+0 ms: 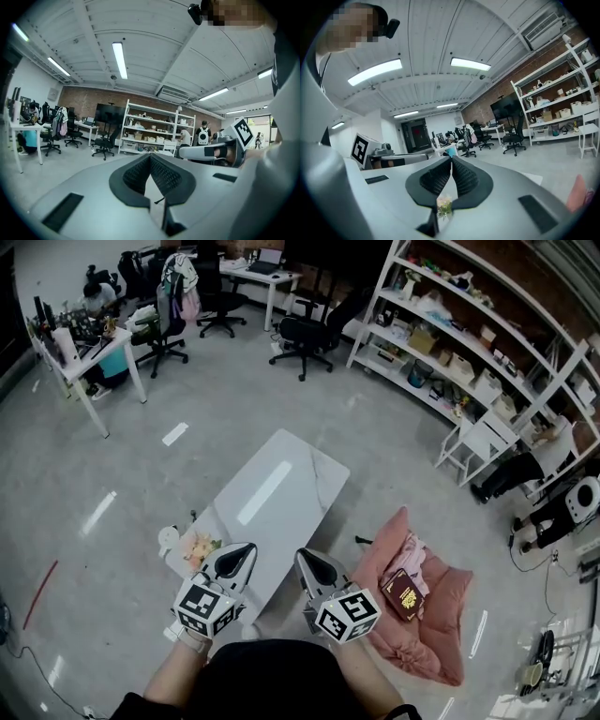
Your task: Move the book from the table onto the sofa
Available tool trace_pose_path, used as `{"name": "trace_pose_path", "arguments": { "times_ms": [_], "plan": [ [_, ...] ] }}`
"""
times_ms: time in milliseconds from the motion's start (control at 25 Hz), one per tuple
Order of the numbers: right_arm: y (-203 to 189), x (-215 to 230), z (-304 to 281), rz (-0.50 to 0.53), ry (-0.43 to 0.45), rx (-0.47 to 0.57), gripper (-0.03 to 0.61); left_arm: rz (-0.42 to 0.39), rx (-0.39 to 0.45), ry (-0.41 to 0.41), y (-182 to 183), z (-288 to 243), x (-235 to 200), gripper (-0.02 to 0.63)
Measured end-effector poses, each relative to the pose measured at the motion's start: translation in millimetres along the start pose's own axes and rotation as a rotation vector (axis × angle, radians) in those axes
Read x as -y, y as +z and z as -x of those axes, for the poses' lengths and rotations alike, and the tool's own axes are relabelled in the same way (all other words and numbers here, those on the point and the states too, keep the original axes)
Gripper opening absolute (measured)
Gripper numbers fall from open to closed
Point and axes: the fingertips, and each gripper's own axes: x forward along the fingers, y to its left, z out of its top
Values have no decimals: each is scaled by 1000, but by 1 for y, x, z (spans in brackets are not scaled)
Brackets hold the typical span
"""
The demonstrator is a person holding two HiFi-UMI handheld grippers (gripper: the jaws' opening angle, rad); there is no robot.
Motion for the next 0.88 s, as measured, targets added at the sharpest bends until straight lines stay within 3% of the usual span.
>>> {"name": "trace_pose_path", "arguments": {
  "times_ms": [240, 520, 880],
  "plan": [
    [-1, -17, -8, 19, 41, -11, 32, -16, -16, 23, -5, 12, -8, 14],
    [-7, -19, -3, 5, 36, -11, 32, -64, -35, 14, -11, 17, 0, 14],
    [-13, -32, 0, -42, 29, -16, 32, -60, -30, 21, -10, 32, -4, 14]
  ]
}}
